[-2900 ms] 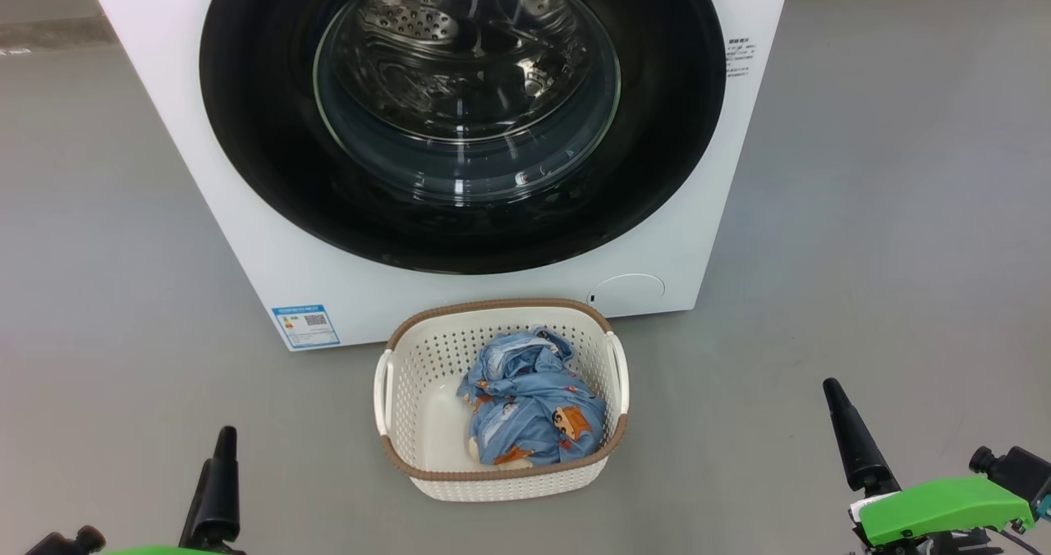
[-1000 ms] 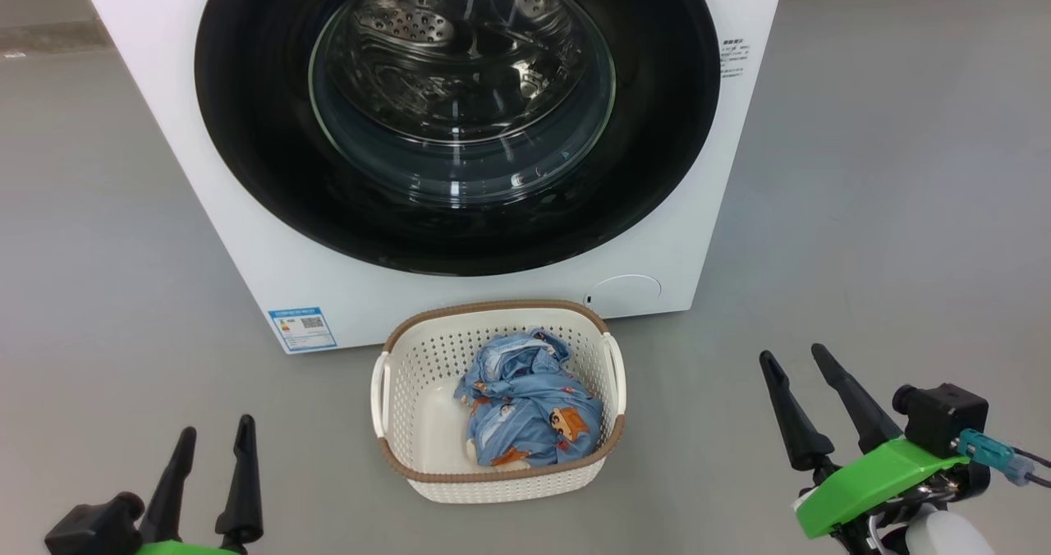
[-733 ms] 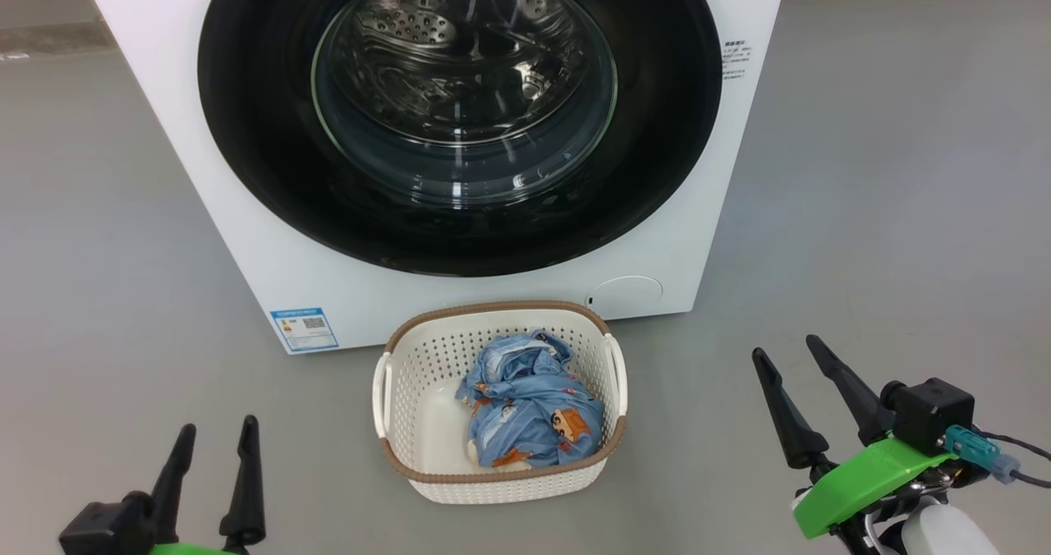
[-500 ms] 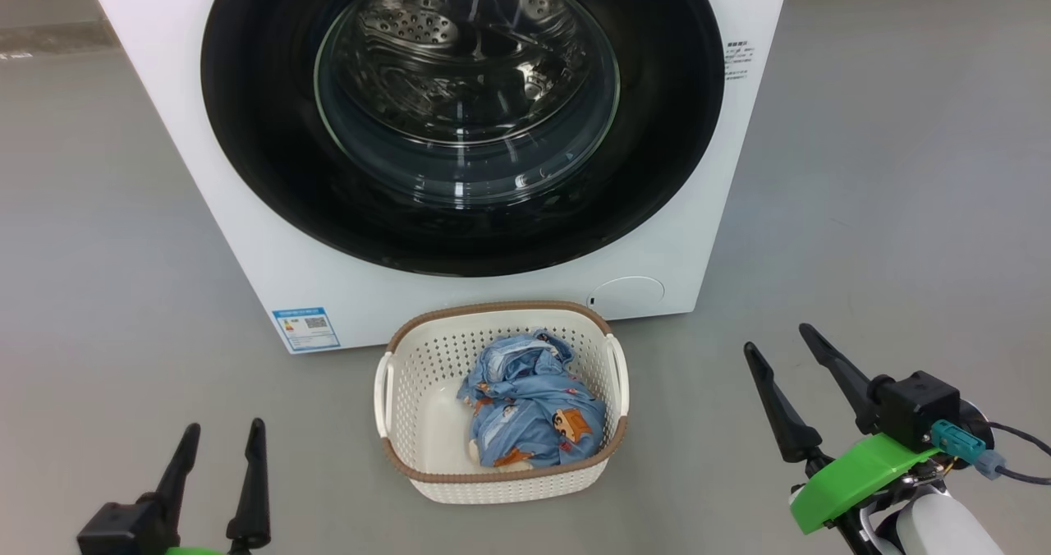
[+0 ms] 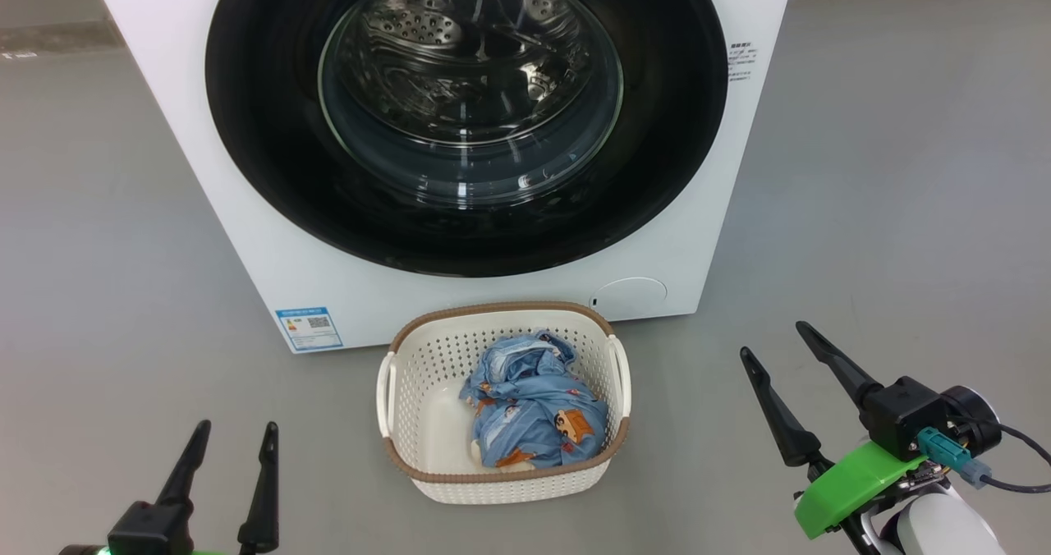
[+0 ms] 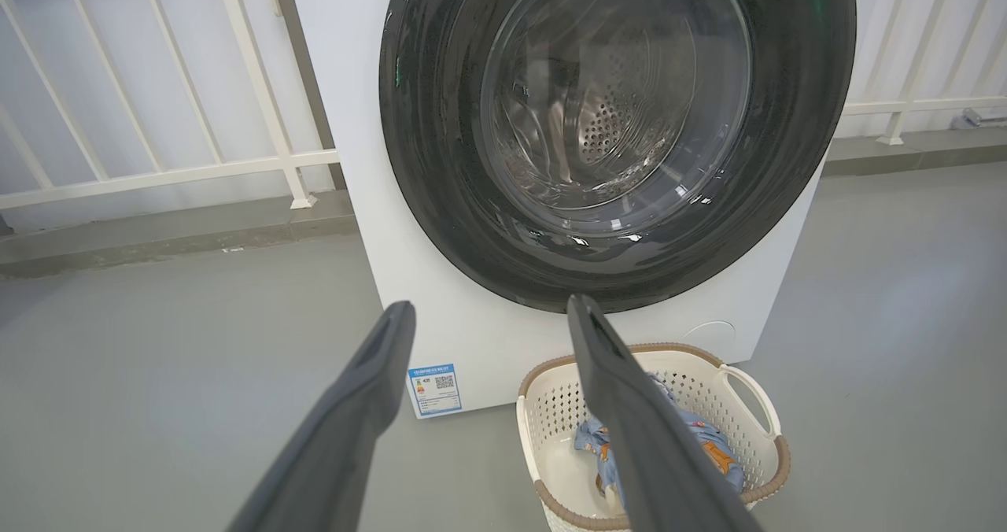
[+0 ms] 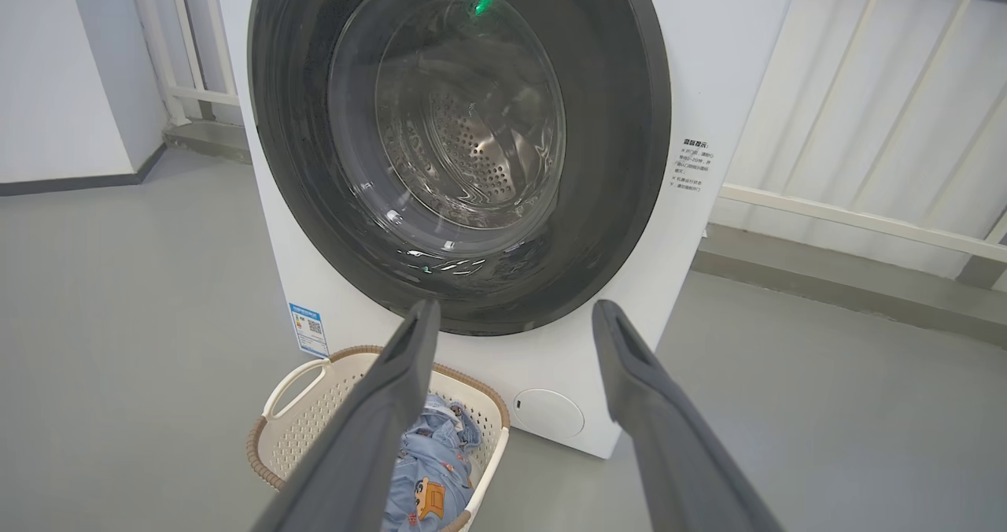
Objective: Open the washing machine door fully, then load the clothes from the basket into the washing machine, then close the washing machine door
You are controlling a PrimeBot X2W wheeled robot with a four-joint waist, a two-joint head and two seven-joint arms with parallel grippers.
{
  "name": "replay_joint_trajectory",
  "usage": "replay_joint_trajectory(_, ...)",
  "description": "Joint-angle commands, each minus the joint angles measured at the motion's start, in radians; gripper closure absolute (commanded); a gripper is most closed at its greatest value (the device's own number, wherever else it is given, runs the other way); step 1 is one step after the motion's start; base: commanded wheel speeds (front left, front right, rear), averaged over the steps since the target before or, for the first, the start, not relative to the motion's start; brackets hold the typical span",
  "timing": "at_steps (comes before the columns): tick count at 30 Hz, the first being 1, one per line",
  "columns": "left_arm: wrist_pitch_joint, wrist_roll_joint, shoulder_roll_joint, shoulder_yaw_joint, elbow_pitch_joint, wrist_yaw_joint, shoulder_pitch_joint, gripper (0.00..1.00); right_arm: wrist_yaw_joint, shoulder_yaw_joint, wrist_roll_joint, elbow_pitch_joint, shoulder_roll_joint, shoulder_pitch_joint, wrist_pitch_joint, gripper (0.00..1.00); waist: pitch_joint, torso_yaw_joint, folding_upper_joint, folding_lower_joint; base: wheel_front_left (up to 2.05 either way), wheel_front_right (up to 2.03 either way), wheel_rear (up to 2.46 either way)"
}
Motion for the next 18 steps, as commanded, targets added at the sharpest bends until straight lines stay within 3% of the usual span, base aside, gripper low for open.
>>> replay_joint_trajectory(1, -0.012, 0.003, 0.025, 0.034, -0.017, -0.003, -0.041, 0.00, -0.001, 0.021, -0.009, -0.029, -0.009, -0.036, -0.013, 0.00, 0.000, 0.001, 0.0000, 0.0000, 0.00, 0.00, 0.00)
replay_joint_trajectory(18, -0.012, -0.013, 0.005, 0.078, 0.013, -0.001, -0.042, 0.00, -0.001, -0.069, 0.017, 0.038, 0.045, -0.026, -0.013, 0.00, -0.001, 0.001, 0.0000, 0.0000, 0.00, 0.00, 0.00)
